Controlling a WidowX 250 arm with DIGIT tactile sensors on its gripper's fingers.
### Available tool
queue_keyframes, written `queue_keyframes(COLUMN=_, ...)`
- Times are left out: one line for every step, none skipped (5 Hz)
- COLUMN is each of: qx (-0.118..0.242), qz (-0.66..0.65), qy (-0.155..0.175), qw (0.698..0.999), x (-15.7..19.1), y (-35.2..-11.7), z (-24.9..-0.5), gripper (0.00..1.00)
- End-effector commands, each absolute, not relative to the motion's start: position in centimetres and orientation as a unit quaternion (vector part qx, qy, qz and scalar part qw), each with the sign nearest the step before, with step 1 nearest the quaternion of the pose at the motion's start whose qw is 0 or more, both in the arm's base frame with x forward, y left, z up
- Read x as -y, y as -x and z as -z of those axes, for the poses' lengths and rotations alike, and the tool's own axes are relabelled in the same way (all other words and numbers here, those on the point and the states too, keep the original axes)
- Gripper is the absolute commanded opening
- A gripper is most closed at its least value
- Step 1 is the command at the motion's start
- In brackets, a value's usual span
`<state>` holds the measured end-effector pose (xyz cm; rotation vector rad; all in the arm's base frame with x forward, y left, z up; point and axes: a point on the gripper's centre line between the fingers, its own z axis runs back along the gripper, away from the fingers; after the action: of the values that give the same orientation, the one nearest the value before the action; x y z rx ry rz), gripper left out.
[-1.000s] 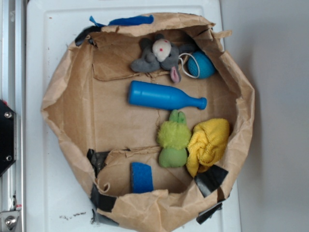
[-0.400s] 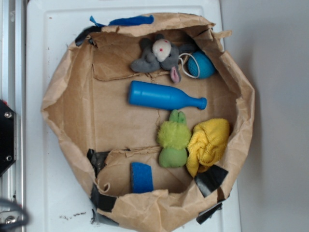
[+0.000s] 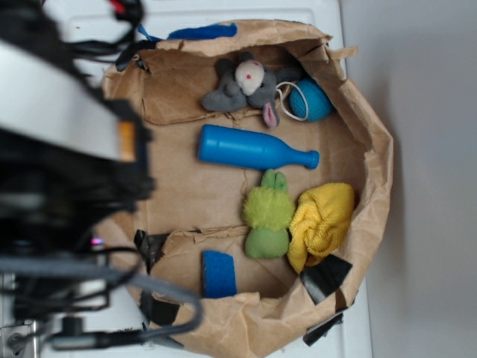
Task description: Grab the yellow cloth.
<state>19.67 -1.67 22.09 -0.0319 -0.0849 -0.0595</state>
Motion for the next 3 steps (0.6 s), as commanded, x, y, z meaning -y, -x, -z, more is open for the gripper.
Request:
queue_keyframes(qx=0.102, qz=0.094, qy=0.016, qw=0.990, x=1.3, y=-25.7, z=-21.4, gripper=1.00)
queue_keyframes(qx=0.133, qz=0.107, qy=0.048, qw=0.984, x=1.6, y=-27.8, z=-20.5, gripper=1.00)
queue_keyframes(qx=0.156, qz=0.131, qy=0.077, qw=0.976, x=2.1, y=-28.2, z=-18.9, gripper=1.00)
